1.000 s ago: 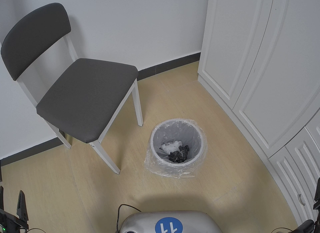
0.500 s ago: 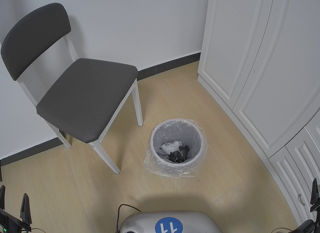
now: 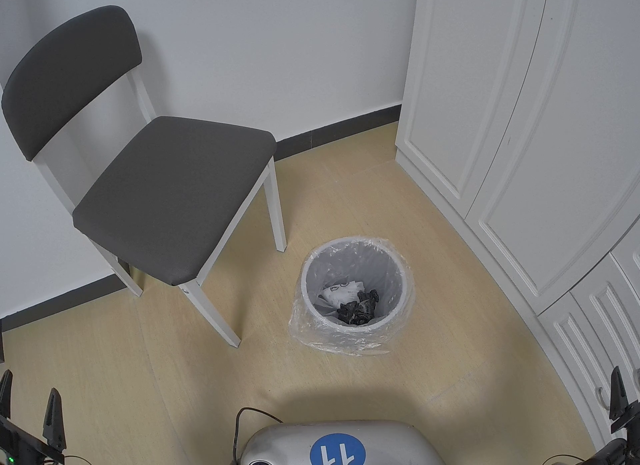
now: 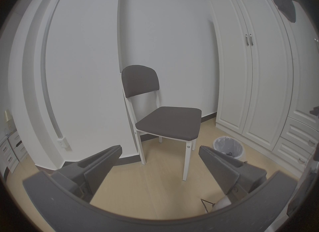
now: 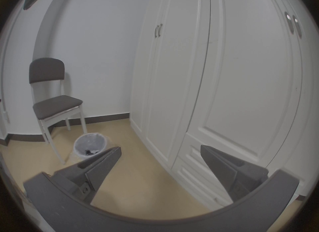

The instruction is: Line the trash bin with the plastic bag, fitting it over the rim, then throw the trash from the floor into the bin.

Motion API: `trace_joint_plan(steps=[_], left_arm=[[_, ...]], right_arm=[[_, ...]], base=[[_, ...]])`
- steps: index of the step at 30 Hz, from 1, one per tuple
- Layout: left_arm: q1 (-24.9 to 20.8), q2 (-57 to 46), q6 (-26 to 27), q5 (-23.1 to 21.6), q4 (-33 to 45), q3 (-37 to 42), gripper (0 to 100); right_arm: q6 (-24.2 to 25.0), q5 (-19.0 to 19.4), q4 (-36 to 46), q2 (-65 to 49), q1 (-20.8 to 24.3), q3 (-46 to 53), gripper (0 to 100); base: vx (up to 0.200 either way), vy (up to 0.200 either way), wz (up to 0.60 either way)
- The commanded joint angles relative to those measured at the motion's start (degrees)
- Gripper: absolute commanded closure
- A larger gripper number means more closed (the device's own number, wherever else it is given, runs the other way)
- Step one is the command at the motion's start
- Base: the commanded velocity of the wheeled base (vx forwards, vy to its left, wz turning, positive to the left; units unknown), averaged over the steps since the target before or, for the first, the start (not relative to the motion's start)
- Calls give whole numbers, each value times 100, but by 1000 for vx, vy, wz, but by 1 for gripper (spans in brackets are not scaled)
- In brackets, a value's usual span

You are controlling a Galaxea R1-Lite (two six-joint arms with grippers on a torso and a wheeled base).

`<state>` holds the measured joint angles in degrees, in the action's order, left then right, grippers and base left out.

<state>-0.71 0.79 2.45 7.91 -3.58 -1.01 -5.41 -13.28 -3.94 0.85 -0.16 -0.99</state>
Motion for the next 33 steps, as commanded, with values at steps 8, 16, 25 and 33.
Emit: trace_joint_plan(steps=[8,16,25,33], left_arm=[[0,-79,-113,-27,-2,101,0],[0,-79,-201,-44,24,101,0],[0,-79,-333,-106,68,101,0],[0,-79,-394,-738,376,101,0]], right_arm=[[506,624,51,-85,7,72,0],[181,1161,33,-85,7,99,0],[805,932,121,-85,7,90,0],[445,1354,394,-85,7,90,0]], base=[[0,0,0],[0,0,0],[0,0,0],[0,0,0]])
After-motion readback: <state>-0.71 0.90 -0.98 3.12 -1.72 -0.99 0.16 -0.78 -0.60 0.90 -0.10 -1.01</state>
